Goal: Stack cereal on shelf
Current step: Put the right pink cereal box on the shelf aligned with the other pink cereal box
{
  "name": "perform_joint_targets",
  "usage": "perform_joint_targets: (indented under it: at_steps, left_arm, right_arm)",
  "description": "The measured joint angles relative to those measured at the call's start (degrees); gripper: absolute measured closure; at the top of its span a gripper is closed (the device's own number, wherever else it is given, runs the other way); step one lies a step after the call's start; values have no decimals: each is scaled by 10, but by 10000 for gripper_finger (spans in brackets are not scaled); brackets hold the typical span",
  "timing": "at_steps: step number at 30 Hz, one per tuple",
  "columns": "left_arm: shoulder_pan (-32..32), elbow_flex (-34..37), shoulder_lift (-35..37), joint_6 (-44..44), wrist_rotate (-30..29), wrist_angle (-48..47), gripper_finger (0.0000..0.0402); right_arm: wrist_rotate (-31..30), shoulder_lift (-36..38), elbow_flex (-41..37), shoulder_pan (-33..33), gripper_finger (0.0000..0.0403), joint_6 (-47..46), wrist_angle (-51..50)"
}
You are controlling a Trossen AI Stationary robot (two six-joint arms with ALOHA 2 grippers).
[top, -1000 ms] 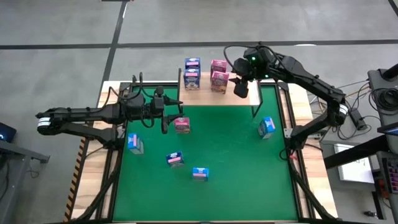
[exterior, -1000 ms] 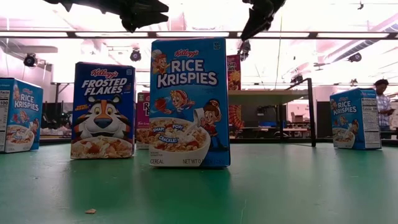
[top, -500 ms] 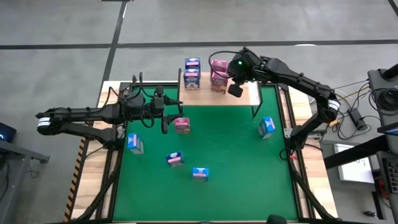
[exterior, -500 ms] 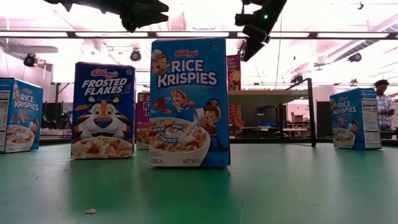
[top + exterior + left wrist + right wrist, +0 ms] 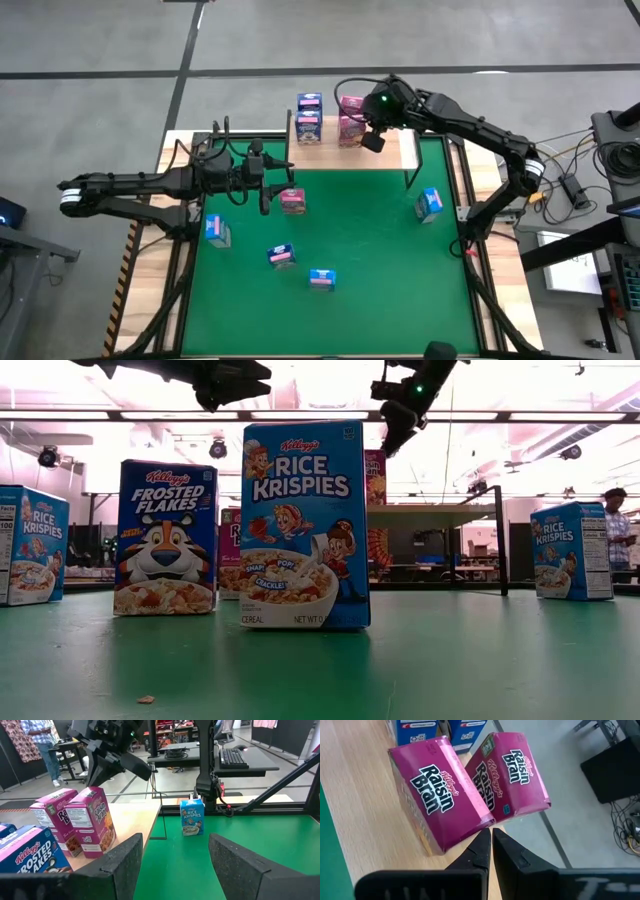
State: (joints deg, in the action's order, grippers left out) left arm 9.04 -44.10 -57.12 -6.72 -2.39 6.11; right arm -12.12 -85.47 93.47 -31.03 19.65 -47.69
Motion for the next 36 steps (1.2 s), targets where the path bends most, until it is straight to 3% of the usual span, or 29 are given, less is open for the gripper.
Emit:
perform_joint_targets:
  at_steps: [11,17,21,27,33,36]
  left_arm:
    - [0,0,0,1,0,-1,192]
    - [0,0,0,1,0,-1,192]
    - [0,0,0,0,0,-1,192]
    - [0,0,0,0,0,-1,192]
    - [0,0,0,0,0,-2,192]
    - [0,0,0,0,0,-2,192]
  right_arm:
    - [11,34,25,7,394,-41,-13]
    - [206,39,23,12,394,-64,33]
    - [235,24,15,29,394,-67,46]
    - [224,-10,6,59,394,-51,61]
    - [82,-37,5,86,394,-25,65]
    - [47,-45,5,89,394,-21,64]
